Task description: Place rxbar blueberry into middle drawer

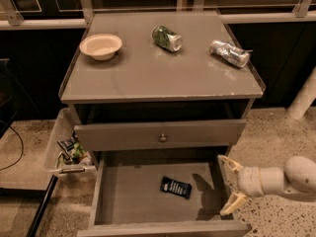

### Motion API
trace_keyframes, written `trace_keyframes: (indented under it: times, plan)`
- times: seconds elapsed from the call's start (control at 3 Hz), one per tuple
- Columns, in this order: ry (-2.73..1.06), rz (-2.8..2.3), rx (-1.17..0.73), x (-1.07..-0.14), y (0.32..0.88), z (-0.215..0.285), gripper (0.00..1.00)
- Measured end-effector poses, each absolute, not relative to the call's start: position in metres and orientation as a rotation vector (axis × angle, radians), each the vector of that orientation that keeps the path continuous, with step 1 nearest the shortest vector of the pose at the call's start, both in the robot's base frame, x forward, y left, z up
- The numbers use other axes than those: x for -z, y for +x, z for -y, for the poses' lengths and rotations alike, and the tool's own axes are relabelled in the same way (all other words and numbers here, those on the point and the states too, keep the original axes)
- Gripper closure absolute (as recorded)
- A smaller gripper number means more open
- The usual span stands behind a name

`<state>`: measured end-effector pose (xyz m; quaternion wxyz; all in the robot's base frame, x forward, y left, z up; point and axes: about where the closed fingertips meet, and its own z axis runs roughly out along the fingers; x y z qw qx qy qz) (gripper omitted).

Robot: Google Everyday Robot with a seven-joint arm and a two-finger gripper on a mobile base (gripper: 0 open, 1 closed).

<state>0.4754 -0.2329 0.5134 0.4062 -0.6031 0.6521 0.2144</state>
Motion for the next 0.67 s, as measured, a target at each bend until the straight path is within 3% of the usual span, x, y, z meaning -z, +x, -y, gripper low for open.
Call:
trace_keyframes:
  times: [0.67]
  plan:
    - [-1.558, -1.555, -0.446, -0.587, 0.435, 0.251, 0.00]
